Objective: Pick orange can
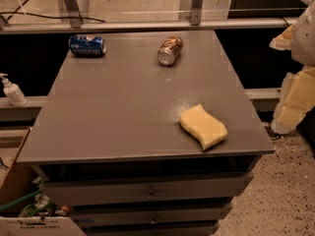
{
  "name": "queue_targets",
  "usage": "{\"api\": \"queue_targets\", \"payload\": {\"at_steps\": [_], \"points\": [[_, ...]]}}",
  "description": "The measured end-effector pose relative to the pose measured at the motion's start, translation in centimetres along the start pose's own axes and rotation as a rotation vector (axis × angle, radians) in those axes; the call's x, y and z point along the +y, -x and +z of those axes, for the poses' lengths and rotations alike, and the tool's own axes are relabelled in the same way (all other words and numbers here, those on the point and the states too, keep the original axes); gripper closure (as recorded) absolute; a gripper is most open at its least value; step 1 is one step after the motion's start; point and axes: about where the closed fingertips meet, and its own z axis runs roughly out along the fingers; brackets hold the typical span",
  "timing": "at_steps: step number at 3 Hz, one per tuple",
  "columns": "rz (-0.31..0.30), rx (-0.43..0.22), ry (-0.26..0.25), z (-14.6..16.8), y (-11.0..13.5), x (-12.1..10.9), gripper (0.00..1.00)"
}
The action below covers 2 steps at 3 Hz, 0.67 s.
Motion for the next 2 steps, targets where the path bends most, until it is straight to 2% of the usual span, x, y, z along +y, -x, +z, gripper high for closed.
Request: {"api": "queue_targets", "payload": {"at_steps": [1,2], "points": [[0.000,0.000,0.000,0.0,0.0,0.0,0.00],[-0.023,-0.007,0.005,1.6,0.8,-0.7,0.00]]}}
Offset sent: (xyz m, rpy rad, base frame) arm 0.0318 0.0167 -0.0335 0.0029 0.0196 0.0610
